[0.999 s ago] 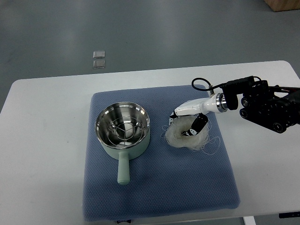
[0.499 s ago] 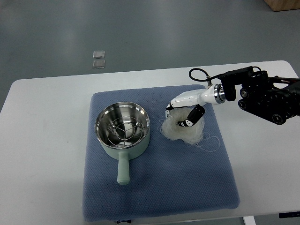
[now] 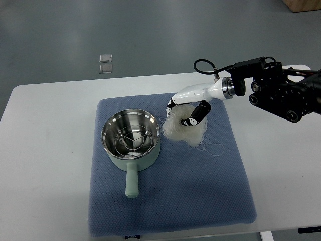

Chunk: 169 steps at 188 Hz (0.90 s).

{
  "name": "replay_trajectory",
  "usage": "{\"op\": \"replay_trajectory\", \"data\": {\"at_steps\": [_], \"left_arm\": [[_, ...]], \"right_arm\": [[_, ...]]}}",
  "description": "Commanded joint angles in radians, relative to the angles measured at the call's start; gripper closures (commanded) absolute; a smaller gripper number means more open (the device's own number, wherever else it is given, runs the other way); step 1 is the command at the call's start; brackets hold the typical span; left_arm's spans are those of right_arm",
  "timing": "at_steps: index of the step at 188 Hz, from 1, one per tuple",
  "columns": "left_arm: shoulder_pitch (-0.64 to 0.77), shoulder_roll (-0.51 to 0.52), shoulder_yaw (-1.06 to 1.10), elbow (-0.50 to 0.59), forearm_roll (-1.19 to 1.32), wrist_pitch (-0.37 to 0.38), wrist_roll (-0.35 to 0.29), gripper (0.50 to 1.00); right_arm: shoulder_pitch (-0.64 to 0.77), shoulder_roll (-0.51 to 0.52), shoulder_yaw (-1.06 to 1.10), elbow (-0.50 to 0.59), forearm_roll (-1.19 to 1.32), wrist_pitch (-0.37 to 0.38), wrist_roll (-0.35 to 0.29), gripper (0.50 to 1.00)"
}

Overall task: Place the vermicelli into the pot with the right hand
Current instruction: 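Lift the vermicelli with the right hand and carry it over the pot, then lower the vermicelli into the steel pot and open the right hand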

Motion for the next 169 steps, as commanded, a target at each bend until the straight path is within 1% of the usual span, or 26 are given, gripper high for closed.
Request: {"op": "replay_trajectory", "data": {"at_steps": [1, 20, 62, 90, 118, 150, 169], "left_arm": [[0.000, 0.000, 0.000, 0.000, 0.000, 0.000, 0.000, 0.500], [0.000, 0.000, 0.000, 0.000, 0.000, 0.000, -0.001, 0.500], [0.000, 0.000, 0.000, 0.000, 0.000, 0.000, -0.001, 0.500], [0.000, 0.000, 0.000, 0.000, 0.000, 0.000, 0.000, 0.500], [0.000, 0.000, 0.000, 0.000, 0.000, 0.000, 0.000, 0.500], [0.000, 0.000, 0.000, 0.000, 0.000, 0.000, 0.000, 0.500], [0.000, 0.000, 0.000, 0.000, 0.000, 0.000, 0.000, 0.500]], "right_arm": [[0.033, 0.007, 0.000, 0.000, 0.002, 0.000, 0.014, 1.000], [0.080, 0.033, 0.000, -0.002, 0.014, 0.008, 0.017, 1.000], [0.196, 0.044, 0.000, -0.003, 0.069, 0.039, 0.017, 1.000], [0.263, 0.081, 0.000, -0.005, 0.075, 0.076, 0.017, 1.000], [0.318, 0.141, 0.000, -0.005, 0.080, 0.086, 0.017, 1.000], [0.327, 0.202, 0.000, -0.049, 0.170, 0.082, 0.017, 1.000], [0.315, 0.247, 0.000, -0.054, 0.183, 0.077, 0.017, 1.000]]}}
